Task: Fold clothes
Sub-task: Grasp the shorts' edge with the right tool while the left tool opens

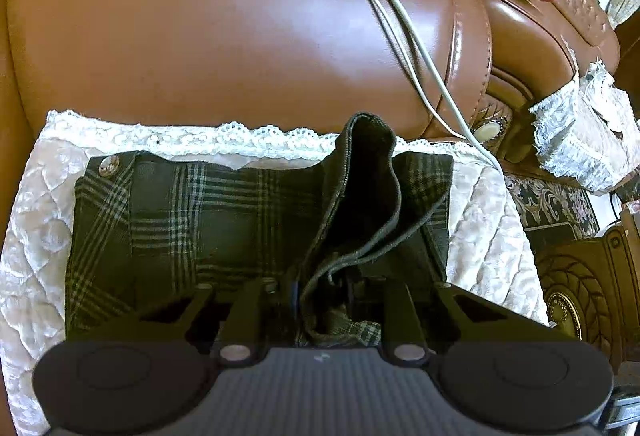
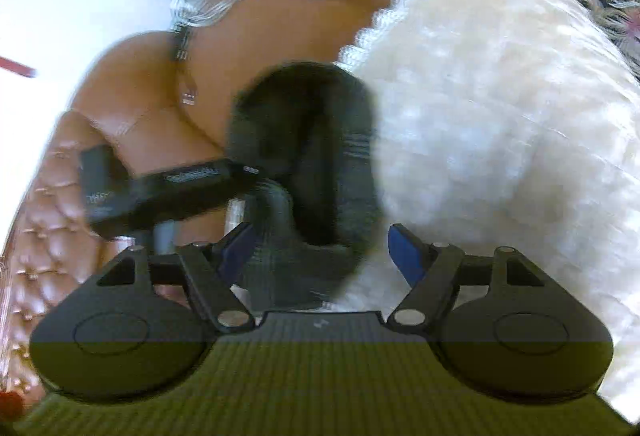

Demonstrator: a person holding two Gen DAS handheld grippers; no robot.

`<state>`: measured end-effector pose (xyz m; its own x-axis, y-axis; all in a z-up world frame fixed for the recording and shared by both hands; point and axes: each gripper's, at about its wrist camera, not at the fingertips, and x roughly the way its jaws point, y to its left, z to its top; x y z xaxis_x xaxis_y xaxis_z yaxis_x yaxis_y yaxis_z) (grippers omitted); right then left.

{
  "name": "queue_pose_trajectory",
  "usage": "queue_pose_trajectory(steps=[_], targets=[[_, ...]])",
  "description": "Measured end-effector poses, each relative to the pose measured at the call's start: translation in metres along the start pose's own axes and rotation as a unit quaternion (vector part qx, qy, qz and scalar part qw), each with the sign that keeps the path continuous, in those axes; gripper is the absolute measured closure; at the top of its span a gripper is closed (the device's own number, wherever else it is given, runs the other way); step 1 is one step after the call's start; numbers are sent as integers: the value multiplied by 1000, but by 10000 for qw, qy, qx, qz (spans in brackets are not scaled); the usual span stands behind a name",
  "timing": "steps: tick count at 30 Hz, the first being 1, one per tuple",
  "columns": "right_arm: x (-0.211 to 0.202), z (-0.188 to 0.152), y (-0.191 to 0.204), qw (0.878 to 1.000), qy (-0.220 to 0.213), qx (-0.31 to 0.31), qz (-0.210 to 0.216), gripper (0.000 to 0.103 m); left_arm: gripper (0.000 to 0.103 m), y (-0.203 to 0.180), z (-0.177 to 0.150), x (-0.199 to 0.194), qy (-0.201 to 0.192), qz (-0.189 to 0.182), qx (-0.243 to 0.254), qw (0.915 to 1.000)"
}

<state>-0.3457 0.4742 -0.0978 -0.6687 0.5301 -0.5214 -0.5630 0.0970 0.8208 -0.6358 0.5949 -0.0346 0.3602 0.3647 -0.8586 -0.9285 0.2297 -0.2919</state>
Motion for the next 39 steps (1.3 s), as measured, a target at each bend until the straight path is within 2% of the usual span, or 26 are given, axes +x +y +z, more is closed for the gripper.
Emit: queue_pose_trajectory(steps=[4,8,9,10,12,13,15,17,19,21,22,25,26,28,31,34,39], targets=[[7,-2,-8,9997,34,222,138,21,80,-6,3,-1,7,-32,89,10000],[17,0,-24,9939,-93,825,732,22,80,-11,6,-4,-3,-70,127,9999],[17,1,-29,9899,-182,1075,903,27,80,-12,7,-4,5,-71,142,9999],[18,2,-33,9863,-236,1280,1013,33,80,-13,7,-4,10,-77,151,9999],[22,2,-38,9864,-136,1395,856,77,80,-16,8,-5,17,-111,172,9998],[20,-1,-39,9882,-111,1349,722,86,80,-18,8,-5,29,-133,188,9997],[17,-7,-38,9907,-132,1238,542,94,80,-25,10,-5,47,-186,233,9995],[7,-10,-29,9942,-227,955,433,96,77,-38,12,-5,66,-243,317,9992],[-8,-13,-14,9976,-418,497,255,101,68,-53,14,-5,66,-288,419,9987],[-24,-15,5,9971,-701,-171,-246,101,52,-70,13,1,142,-485,530,9973],[-28,-15,8,9959,-699,-375,-445,101,48,-78,13,6,210,-606,572,9963],[-30,-15,5,9947,-577,-399,-749,100,45,-101,7,25,472,-938,642,9924],[-32,-16,4,9941,-604,-390,-808,98,44,-106,5,30,479,-849,702,9928],[-40,-18,3,9947,-657,-363,-703,97,44,-113,1,37,466,-722,773,9933],[-41,-18,12,9941,-682,-450,-719,91,42,-106,2,42,496,-835,589,9935],[-35,-18,21,9961,-586,-500,-424,87,43,-92,7,40,507,-1039,302,9928],[-4,-15,38,9955,-328,-837,-306,87,41,-72,8,8,110,-834,238,9962]])
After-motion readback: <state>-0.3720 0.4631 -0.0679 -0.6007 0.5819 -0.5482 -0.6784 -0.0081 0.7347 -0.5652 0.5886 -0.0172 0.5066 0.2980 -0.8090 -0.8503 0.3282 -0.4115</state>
